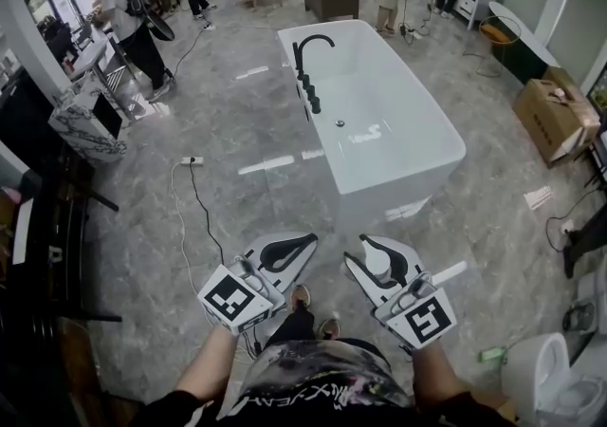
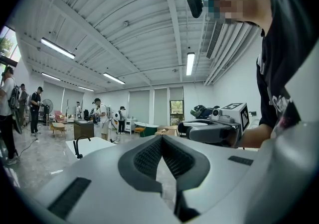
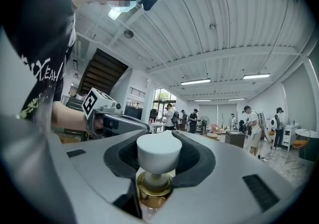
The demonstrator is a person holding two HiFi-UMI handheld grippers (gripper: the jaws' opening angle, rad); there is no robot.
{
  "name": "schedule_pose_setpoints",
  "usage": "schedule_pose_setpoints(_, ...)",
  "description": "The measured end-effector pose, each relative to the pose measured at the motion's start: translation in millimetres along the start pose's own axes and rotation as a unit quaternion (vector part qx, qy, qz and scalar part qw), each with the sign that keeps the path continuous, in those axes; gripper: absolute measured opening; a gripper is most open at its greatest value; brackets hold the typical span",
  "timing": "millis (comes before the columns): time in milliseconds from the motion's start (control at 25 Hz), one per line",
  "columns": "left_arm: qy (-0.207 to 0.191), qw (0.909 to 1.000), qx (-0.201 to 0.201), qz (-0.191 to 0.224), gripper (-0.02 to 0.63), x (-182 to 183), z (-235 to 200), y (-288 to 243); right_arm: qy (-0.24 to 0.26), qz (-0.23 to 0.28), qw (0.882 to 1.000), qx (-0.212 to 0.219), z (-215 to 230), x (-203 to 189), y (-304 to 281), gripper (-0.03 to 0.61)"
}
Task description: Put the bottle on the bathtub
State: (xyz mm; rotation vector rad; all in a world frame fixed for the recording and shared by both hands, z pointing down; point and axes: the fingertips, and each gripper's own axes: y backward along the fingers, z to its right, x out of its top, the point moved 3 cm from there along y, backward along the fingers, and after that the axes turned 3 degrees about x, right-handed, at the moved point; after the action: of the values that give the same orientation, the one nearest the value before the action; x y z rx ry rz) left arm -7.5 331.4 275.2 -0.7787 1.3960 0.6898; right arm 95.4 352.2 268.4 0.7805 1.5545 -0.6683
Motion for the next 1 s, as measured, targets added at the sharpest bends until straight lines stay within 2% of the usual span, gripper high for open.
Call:
schedule_pose_setpoints(400,-0.007,0.9999,-0.007,0.005,0.012,-9.7,-5.9,-26.7,0.006,0.012,1.0,-0.005,21.9,-11.8,-1.5,0.139)
schedule_pose_setpoints(640,-0.005,0.9999,0.0,0.01,0.013,-17.5,-44.3,-34.4,0.006,0.01,1.0,-0.007,40.3,-22.3,-31.6,0.14)
schedule_pose_setpoints(1000,0.005,1.0,0.005,0.007,0.014,-19.0,-111.8,-70.8,-0.001,0.002,1.0,-0.003,92.9,-29.4,-83.5,0.14)
